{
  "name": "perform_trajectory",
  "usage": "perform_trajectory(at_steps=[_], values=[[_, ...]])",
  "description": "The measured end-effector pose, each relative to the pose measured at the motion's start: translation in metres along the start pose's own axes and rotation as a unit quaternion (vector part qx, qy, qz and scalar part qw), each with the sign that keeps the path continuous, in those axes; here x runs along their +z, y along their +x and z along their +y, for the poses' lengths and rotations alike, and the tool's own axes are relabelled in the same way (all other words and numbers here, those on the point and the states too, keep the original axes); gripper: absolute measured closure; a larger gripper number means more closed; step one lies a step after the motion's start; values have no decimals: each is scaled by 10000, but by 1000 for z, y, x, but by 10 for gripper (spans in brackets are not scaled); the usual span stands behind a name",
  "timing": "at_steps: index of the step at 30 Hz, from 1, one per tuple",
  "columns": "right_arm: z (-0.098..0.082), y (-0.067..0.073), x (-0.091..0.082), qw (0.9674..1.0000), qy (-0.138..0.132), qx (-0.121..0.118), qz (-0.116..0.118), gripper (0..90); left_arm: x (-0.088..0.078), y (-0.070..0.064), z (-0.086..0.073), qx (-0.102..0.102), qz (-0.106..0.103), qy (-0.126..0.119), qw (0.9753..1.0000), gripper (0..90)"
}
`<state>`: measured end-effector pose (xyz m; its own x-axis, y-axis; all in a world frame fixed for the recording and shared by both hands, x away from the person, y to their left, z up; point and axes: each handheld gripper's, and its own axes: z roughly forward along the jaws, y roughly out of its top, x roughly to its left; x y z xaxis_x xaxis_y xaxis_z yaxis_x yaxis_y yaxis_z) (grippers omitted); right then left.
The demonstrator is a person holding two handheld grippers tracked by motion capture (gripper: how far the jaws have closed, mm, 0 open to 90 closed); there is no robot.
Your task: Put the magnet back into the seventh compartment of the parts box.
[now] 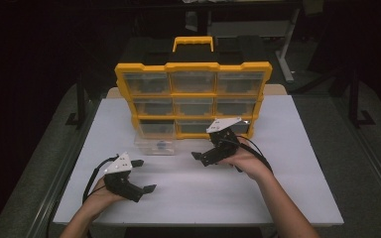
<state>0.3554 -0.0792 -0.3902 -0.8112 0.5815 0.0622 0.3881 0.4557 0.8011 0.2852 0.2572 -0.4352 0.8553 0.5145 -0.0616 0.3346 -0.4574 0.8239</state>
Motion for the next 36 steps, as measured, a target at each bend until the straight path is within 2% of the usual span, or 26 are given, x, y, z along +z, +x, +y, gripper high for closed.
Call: perform_trajectory(at_steps=[4,9,12,24,36], values=[[-9,-1,-6,10000,-25,2,-68,16,0,1,0,40,10,-10,10000,7],[-24,-1,-13,9998,-84,144,-147,16,0,1,0,33,16,-35,10000,7],[-28,-1,-16,9997,-131,119,-172,16,0,1,0,41,18,-23,10000,7],[-57,-1,-39,9984,-337,327,-306,16,-1,0,0,73,43,-49,10000,7],[-79,2,-52,9980,-318,329,-445,16,-2,-1,0,83,29,-52,9999,7]])
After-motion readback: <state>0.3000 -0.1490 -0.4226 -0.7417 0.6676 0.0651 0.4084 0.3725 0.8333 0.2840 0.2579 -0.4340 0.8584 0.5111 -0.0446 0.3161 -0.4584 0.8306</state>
